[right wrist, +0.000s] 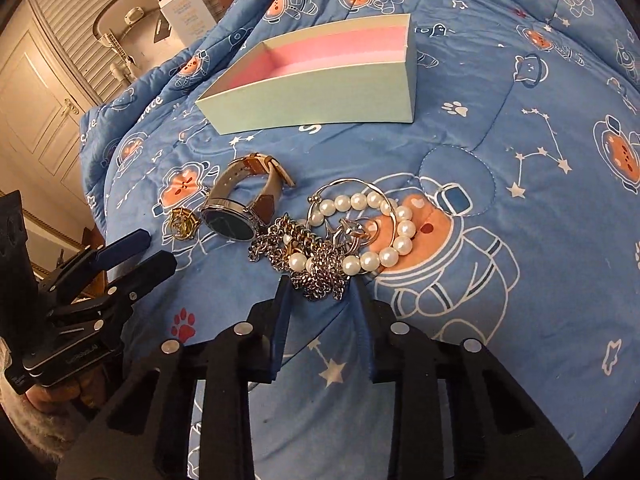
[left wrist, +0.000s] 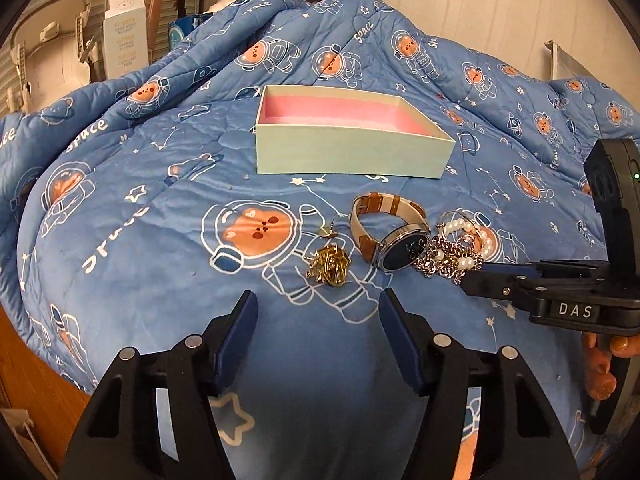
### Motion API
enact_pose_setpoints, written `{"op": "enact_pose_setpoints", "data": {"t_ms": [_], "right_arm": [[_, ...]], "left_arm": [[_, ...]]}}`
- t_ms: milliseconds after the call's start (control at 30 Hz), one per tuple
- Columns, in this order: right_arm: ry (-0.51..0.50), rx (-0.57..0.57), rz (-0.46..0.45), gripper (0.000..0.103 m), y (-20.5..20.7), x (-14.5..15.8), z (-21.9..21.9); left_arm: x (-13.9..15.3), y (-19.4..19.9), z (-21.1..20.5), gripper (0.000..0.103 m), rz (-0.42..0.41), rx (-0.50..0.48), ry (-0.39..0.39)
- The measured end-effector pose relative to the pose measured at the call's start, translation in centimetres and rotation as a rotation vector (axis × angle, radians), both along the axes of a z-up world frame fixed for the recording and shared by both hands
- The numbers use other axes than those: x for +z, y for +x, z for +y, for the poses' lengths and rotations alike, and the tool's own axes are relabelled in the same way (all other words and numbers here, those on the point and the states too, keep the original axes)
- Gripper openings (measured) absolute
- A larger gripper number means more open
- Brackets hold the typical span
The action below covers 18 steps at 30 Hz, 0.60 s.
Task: Organize jewelry
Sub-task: 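Move the left tool to the gold charm while the right tool approaches the silver chain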
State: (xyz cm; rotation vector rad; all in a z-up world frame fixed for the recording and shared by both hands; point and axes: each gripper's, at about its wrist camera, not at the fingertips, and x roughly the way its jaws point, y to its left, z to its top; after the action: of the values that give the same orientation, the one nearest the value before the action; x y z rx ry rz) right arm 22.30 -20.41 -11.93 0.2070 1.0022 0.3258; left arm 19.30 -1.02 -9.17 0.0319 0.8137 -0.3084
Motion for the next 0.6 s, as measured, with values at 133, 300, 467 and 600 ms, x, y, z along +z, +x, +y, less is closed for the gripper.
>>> {"op": "enact_pose_setpoints", "data": {"t_ms": [133, 300, 467, 600], "right_arm": [[0.006, -0.003, 0.003, 0.021, 0.3, -0.2, -0.1], [0.011, 0.002, 0.002, 0.019, 0.4, -0.3, -0.3], [0.019, 0.002, 0.004, 0.018, 0.4, -0.4, -0.4], [0.018, 0.002, 0.003, 0.015, 0.5, -0.4, -0.4]], "left_arm": [[0.0, 0.6, -1.0, 0.061, -0.036, -0.037, 0.053], [0.0, 1.0, -2.3, 0.061, -0.089, -0.079, 0.128], [-0.7, 1.5, -3.6, 0.033, -0.100, -0.114, 0.225], [-0.6, 1.3, -3.9, 0.023, -0.146, -0.116, 0.258]]}}
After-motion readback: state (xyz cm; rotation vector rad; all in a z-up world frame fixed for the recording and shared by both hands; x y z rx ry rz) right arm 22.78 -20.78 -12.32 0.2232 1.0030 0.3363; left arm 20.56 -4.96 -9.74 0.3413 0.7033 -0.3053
